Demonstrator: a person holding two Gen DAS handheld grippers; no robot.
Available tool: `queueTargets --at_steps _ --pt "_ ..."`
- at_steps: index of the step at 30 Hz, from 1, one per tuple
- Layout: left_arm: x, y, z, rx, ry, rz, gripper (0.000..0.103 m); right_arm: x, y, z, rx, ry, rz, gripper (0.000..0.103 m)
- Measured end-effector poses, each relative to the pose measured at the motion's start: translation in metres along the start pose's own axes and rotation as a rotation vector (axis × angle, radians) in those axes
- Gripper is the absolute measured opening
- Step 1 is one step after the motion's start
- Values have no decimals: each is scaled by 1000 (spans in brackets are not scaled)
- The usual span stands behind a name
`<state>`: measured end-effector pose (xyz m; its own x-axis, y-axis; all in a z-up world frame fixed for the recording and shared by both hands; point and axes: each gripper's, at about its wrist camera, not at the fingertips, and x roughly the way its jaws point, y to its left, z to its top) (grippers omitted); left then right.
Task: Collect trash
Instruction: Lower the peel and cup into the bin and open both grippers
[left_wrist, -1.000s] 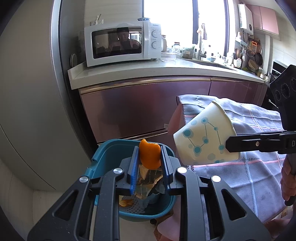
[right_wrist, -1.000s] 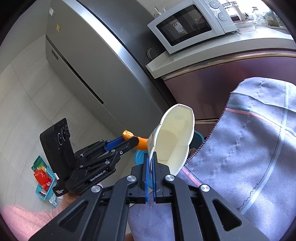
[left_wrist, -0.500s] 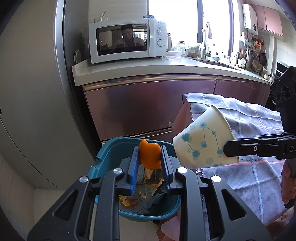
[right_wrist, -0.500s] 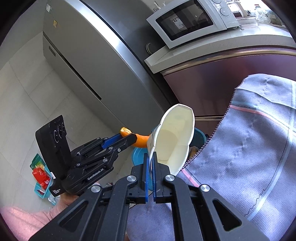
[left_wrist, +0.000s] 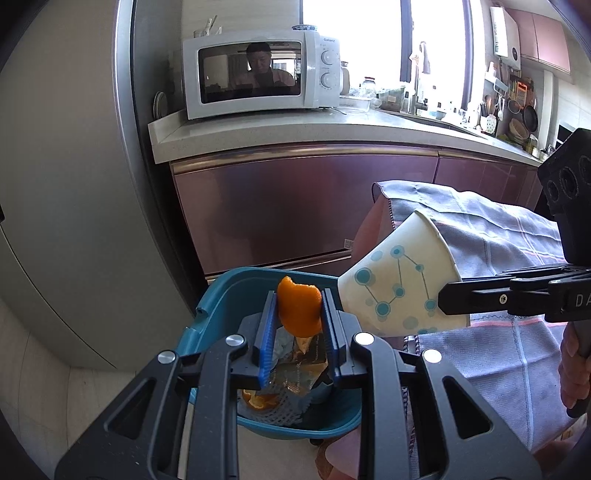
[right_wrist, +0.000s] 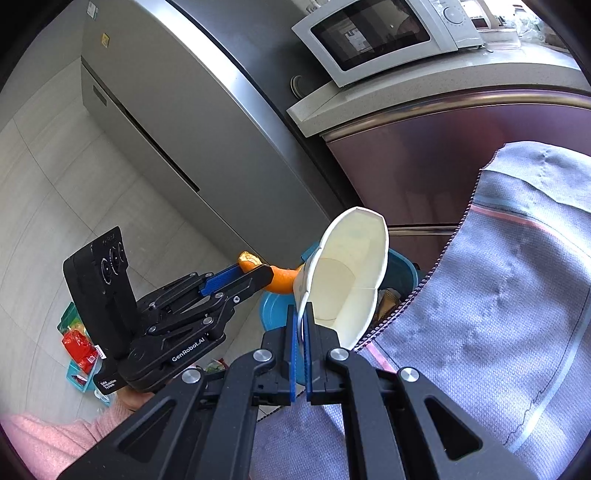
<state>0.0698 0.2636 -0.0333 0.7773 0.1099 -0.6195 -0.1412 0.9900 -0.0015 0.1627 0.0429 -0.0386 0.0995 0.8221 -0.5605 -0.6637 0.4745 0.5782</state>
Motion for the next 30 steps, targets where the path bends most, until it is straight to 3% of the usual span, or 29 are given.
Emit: queueTargets --at_steps 30 --pt "20 13 -5 -27 36 34 24 36 0 13 -10 68 -17 2"
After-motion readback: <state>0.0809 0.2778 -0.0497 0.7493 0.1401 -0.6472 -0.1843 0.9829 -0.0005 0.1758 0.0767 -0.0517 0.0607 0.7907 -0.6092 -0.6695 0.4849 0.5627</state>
